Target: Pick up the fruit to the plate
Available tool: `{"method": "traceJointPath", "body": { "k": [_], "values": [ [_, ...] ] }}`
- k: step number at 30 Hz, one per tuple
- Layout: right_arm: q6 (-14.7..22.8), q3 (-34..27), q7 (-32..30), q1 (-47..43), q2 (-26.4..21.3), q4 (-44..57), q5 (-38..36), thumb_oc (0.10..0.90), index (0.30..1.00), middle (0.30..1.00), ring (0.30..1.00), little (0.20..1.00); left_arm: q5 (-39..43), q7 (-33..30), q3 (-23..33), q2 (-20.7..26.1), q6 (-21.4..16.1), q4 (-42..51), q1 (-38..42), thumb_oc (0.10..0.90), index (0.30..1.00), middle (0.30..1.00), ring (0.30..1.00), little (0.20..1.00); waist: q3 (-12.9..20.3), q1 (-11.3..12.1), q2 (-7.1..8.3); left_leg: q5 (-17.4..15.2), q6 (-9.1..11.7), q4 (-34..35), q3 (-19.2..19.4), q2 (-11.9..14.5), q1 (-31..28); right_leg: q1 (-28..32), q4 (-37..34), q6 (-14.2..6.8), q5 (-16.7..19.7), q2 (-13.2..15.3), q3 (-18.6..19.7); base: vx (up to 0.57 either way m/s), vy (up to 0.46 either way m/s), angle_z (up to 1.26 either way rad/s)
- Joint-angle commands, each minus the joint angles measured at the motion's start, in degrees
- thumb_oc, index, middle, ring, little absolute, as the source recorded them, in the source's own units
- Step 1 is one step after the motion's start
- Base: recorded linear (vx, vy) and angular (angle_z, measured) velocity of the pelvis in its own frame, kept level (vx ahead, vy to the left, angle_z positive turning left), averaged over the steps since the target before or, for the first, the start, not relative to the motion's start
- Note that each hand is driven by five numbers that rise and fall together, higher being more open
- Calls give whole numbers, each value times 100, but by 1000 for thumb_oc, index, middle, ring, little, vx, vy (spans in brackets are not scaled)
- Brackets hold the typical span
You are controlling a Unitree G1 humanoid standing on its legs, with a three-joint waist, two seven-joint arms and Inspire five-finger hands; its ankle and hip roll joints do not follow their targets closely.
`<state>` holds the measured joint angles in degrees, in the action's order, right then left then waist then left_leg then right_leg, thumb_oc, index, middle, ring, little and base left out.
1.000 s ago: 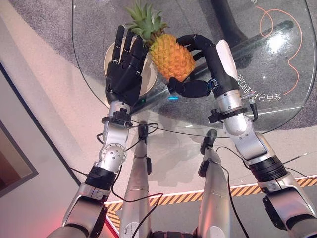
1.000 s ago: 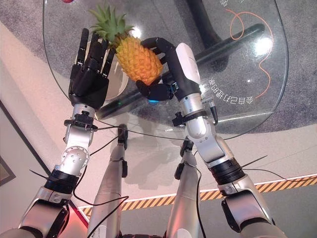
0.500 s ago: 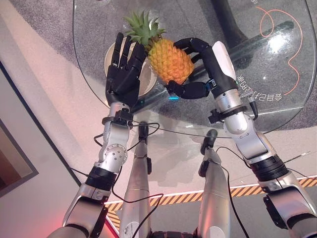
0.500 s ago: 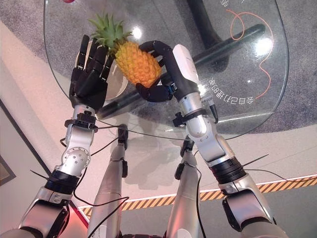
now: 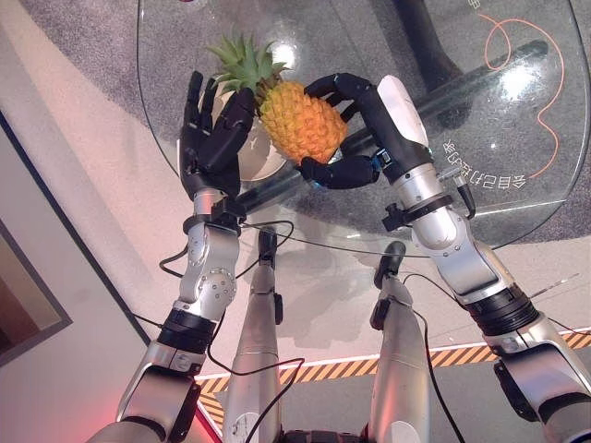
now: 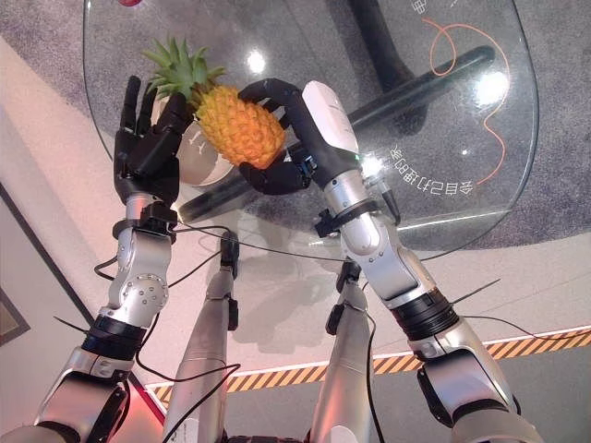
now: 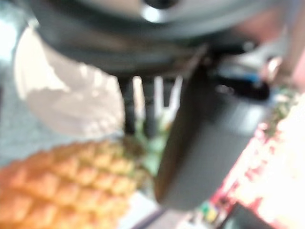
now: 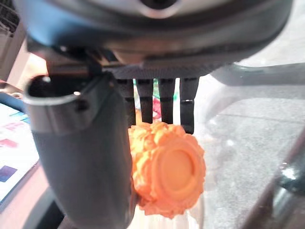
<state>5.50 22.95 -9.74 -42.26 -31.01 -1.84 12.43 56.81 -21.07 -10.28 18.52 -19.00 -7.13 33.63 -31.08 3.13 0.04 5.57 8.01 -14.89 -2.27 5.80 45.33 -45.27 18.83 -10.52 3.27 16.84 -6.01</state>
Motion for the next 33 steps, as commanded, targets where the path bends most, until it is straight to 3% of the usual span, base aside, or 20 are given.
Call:
{"method": "traceJointPath", "body": {
  "k": [1,17,33],
  "values": [
    [920,184,-1,-778,224,1575,34,100,300,300,300,200,-564,-26,106,-12,-457,850,584,800,900,900,900,900,128,-5,-152,-84,-422,-25,-26,-50,-175,302,-369,200,261,-3,-213,0,0,0],
    [923,246,162,-857,317,1673,-90,100,300,300,300,200,-565,-2,109,-60,-364,969,640,800,900,900,900,900,128,10,-162,-60,-409,17,-6,-38,-222,344,-382,203,260,-5,-227,0,0,0],
    [980,376,342,-847,323,1706,-246,100,300,300,300,200,249,1049,-164,-60,9,1043,673,800,900,900,900,900,128,-21,-195,-62,-403,15,27,-25,-243,349,-383,189,275,19,-209,0,0,0]
  ]
}}
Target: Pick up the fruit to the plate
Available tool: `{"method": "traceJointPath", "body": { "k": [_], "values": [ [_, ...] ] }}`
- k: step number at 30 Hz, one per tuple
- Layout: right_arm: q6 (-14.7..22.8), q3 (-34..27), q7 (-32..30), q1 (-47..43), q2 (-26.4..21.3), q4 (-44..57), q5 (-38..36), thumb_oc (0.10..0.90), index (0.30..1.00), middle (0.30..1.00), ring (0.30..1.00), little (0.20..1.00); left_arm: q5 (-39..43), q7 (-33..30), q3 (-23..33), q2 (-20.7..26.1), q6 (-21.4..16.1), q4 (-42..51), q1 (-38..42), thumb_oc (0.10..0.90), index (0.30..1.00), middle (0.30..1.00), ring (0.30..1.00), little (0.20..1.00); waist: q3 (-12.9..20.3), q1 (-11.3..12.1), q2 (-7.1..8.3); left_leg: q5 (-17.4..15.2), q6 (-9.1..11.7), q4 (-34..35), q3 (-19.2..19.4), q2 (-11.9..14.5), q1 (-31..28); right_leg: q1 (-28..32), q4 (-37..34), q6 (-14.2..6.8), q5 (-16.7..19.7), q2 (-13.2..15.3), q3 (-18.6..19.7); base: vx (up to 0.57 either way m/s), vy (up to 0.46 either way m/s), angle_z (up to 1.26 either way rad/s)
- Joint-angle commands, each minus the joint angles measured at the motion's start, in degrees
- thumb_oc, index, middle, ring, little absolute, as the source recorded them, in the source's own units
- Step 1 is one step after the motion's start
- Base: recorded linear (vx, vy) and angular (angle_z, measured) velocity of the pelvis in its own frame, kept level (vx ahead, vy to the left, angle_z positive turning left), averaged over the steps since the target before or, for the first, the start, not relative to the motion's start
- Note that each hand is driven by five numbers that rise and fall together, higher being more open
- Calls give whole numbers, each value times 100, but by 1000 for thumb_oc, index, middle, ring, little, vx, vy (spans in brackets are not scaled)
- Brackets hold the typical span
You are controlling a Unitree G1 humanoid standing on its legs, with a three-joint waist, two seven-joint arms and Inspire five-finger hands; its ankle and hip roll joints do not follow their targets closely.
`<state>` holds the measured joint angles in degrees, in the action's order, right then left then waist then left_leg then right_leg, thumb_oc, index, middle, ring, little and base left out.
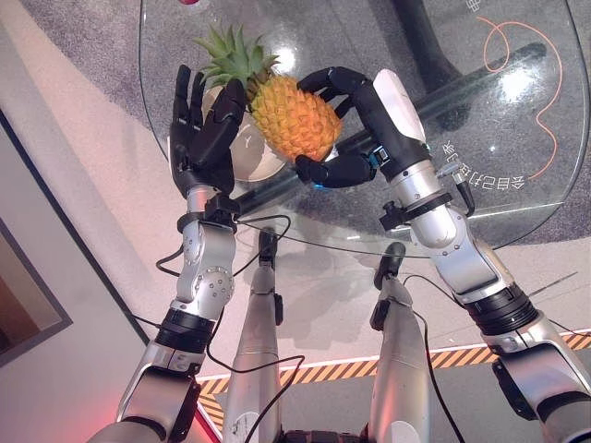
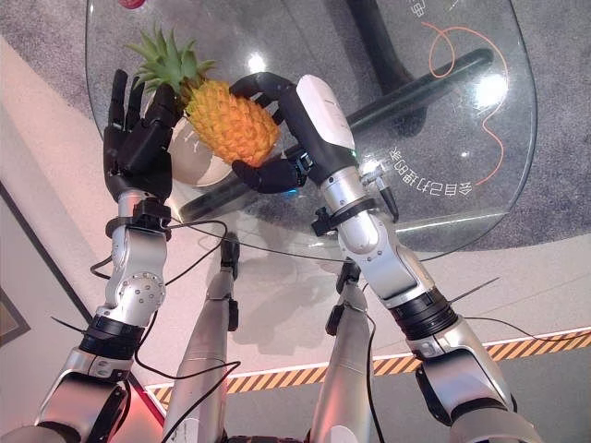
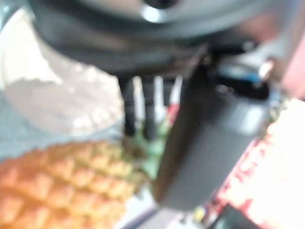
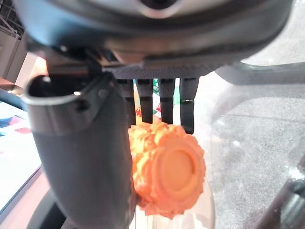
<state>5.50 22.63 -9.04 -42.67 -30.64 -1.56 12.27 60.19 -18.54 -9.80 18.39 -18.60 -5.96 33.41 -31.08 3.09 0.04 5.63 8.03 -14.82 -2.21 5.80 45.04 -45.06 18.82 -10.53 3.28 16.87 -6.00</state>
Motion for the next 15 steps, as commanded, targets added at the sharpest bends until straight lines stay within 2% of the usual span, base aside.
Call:
{"method": "traceJointPath", "body": {
  "k": [1,6,15],
  "values": [
    [990,416,282,-812,285,1668,-242,100,300,300,300,200,-57,867,-230,-58,6,935,705,800,900,900,900,900,128,-20,-196,-68,-405,6,22,-25,-211,324,-382,188,276,17,-206,0,0,0],
    [992,455,338,-807,258,1705,-327,100,300,300,300,200,332,1219,-324,-25,144,936,726,800,900,900,900,900,128,-37,-208,-67,-407,8,32,-21,-226,328,-379,182,286,23,-195,0,0,0],
    [996,506,428,-802,300,1723,-388,100,300,300,300,200,602,1357,-408,-27,173,899,766,800,900,900,900,900,128,-57,-215,-67,-409,13,32,-18,-231,322,-383,178,292,29,-181,0,0,0]
  ]
}}
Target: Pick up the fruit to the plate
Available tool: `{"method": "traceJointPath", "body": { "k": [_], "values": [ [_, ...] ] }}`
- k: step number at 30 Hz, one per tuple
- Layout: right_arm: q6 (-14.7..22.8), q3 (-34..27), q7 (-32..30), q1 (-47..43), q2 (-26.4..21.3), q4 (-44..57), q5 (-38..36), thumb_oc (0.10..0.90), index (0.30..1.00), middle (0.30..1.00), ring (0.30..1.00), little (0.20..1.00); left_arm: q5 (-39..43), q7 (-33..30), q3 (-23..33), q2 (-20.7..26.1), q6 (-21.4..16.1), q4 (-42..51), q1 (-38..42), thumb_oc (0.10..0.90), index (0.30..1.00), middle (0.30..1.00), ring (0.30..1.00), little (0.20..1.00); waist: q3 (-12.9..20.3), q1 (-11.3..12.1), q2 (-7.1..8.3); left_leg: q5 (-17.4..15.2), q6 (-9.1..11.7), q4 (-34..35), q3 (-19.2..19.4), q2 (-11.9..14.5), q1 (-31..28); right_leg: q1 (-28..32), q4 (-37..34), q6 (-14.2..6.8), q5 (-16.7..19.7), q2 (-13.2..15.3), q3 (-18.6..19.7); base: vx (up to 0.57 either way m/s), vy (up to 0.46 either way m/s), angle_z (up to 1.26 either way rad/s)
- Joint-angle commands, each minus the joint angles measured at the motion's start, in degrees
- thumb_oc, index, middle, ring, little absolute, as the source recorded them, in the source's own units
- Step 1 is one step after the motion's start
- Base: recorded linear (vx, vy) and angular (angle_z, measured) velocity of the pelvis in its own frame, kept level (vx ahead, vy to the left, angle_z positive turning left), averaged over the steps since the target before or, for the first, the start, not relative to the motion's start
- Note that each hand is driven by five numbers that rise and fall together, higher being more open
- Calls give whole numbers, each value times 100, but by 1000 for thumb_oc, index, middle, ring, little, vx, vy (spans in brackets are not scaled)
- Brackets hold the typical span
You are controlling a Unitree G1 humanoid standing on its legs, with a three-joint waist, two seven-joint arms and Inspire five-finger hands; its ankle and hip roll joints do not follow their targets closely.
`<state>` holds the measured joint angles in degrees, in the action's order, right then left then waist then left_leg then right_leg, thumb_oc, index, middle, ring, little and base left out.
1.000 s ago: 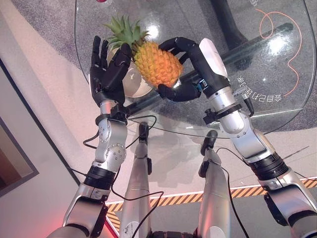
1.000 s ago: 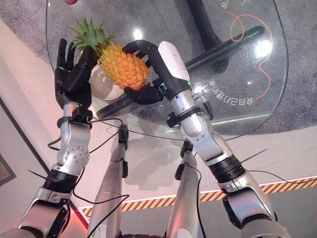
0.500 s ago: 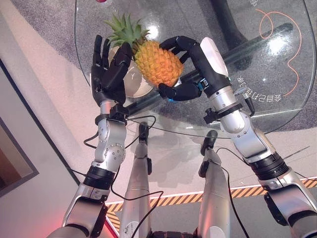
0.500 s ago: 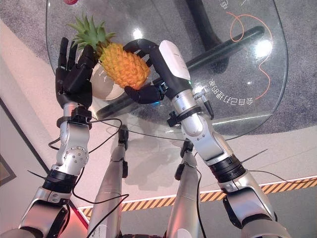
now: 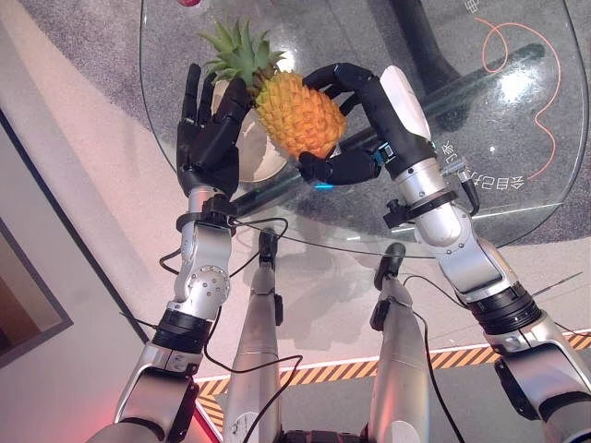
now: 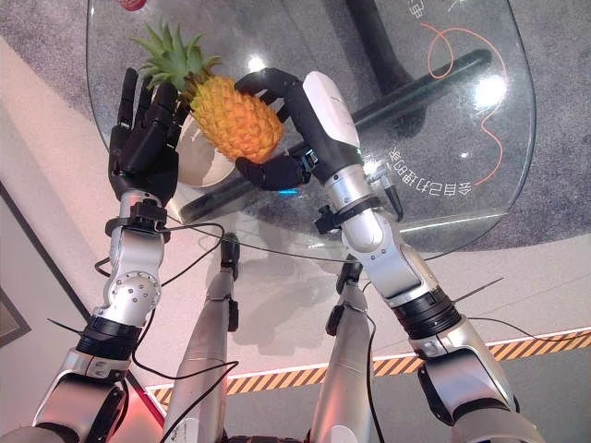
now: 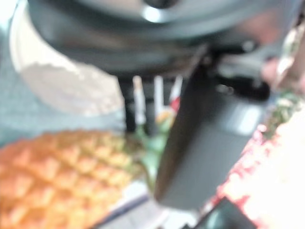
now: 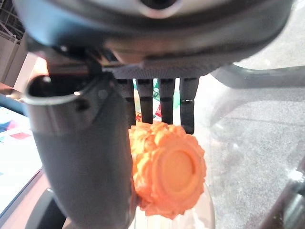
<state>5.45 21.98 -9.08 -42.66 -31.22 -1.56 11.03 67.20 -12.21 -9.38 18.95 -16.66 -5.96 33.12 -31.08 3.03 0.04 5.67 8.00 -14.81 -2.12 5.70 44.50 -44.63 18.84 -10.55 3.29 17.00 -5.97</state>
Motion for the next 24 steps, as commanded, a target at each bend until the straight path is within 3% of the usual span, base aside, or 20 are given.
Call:
{"method": "traceJointPath", "body": {
  "k": [1,9,16,24],
  "values": [
    [1011,571,456,-800,350,1720,-281,100,300,300,300,200,-76,741,-453,-76,-11,906,796,800,900,900,900,900,128,-51,-214,-70,-404,10,21,-10,-170,274,-385,179,291,17,-186,0,0,0],
    [961,686,563,-839,353,1757,-380,100,300,300,300,200,214,974,-529,-117,77,932,807,800,900,900,900,900,128,-58,-214,-67,-399,7,30,8,-163,265,-378,181,293,24,-185,0,0,0],
    [966,703,399,-835,379,1758,-261,100,300,300,300,200,-647,-76,-454,-77,-299,841,815,800,900,900,900,900,128,-41,-209,-55,-399,16,14,-4,-164,289,-399,185,288,19,-196,0,0,0],
    [924,408,-369,-801,317,1600,-117,100,300,300,300,200,-1039,-295,-322,-83,-466,836,863,800,900,900,900,900,128,-57,-184,-54,-393,30,34,7,-165,296,-412,190,278,-9,-198,0,0,0]
  ]
}}
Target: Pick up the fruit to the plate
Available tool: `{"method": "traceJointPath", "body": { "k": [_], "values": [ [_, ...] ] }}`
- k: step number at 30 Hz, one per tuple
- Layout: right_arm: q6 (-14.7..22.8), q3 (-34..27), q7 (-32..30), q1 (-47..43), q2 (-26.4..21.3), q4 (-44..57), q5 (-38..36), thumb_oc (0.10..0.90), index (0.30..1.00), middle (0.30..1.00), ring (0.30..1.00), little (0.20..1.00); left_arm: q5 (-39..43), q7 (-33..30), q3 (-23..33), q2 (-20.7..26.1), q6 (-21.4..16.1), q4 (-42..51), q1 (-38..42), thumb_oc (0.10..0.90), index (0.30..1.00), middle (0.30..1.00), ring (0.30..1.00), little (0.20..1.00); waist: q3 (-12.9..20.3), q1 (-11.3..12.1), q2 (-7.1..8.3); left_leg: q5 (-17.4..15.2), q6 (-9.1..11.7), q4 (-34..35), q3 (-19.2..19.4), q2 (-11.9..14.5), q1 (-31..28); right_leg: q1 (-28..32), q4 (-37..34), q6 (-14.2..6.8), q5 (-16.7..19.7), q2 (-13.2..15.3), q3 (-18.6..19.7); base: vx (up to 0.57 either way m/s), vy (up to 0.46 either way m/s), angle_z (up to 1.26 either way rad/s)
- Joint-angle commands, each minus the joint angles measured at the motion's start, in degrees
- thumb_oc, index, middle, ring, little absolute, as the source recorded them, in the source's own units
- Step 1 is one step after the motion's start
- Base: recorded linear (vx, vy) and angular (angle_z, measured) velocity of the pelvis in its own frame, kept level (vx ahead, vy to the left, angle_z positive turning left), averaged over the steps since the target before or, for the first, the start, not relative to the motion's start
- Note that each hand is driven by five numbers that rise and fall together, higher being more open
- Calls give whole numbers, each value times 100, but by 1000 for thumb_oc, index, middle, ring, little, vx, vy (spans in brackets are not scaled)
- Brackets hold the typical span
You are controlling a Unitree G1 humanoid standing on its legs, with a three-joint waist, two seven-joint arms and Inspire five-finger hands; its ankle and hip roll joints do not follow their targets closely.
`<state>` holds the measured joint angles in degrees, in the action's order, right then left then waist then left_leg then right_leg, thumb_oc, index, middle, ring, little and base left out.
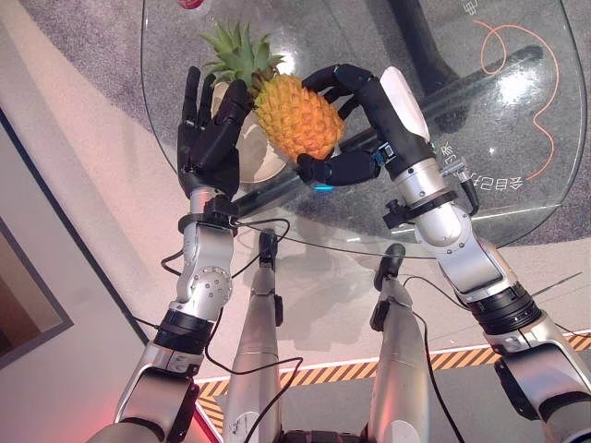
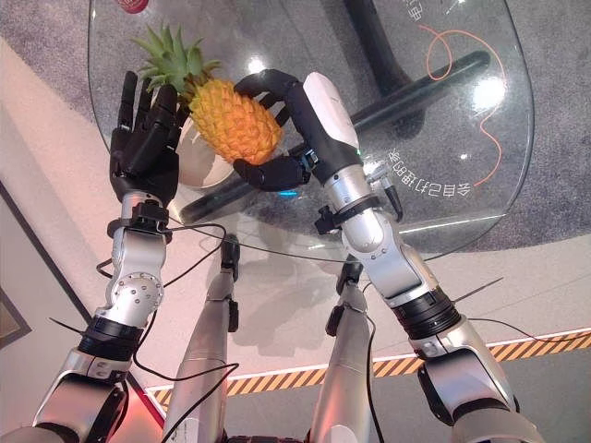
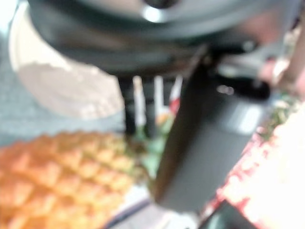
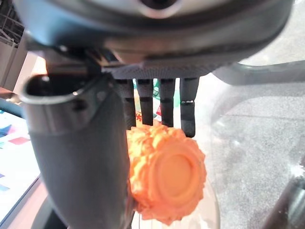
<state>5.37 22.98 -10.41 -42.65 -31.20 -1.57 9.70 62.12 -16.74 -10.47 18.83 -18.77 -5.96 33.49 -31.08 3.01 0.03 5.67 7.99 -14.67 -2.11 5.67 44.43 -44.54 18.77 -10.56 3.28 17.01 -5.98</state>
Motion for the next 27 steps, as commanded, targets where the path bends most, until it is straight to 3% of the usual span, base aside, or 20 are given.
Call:
{"method": "traceJointPath", "body": {
  "k": [1,27],
  "values": [
    [949,245,-318,-797,300,1570,18,100,300,300,300,200,-587,113,-193,-64,-257,843,838,800,900,900,900,900,128,-59,-181,-52,-391,23,38,16,-165,289,-404,191,279,-13,-198,0,0,0],
    [861,-409,-1278,-647,333,1490,375,100,300,300,300,200,-919,-19,54,-149,-268,644,932,800,900,900,900,900,128,-155,-160,-57,-389,77,126,60,-249,320,-421,188,282,-38,-155,0,0,0]
  ]
}}
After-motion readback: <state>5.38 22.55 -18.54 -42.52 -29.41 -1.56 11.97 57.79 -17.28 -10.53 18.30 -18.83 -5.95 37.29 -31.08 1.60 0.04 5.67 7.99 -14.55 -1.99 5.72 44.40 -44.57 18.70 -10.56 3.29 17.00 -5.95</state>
